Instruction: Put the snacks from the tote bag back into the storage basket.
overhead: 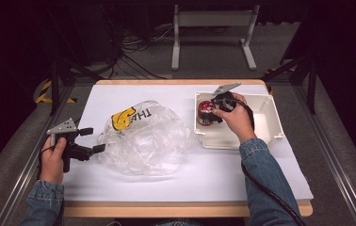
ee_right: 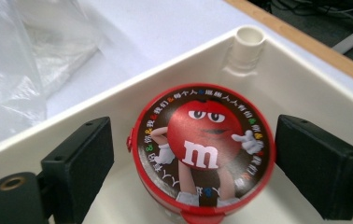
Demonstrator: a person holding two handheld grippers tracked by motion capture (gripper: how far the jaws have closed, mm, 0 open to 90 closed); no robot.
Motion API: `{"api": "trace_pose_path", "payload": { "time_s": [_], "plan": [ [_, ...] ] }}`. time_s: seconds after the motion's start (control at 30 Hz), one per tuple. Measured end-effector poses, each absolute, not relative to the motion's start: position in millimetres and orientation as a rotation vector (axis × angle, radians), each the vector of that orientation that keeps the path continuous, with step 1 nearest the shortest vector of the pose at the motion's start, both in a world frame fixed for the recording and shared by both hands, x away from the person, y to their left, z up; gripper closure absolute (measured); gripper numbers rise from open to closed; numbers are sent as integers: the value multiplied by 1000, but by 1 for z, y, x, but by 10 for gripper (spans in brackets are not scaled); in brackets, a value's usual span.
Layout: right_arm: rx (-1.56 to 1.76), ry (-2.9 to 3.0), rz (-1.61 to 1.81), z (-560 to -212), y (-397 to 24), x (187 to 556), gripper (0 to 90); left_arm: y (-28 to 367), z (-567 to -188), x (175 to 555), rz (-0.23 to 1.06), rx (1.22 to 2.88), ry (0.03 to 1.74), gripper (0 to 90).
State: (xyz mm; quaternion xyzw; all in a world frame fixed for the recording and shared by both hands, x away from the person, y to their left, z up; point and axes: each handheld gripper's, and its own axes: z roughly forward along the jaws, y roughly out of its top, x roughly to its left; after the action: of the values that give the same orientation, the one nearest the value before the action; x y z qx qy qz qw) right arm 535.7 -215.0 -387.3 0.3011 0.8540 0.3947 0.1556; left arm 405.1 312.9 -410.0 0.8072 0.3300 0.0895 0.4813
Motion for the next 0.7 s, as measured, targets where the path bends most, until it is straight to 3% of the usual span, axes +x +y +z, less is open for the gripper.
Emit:
{"api": "trace_pose_path", "payload": {
  "time_s": [0.4,0.7],
  "plan": [
    [812,2391,1223,-348,-239,494,116,309,-409,396,224,1985,782,27],
    [757,2404,1251,-337,-254,461,117,305,-409,392,216,1997,776,25]
  ]
}}
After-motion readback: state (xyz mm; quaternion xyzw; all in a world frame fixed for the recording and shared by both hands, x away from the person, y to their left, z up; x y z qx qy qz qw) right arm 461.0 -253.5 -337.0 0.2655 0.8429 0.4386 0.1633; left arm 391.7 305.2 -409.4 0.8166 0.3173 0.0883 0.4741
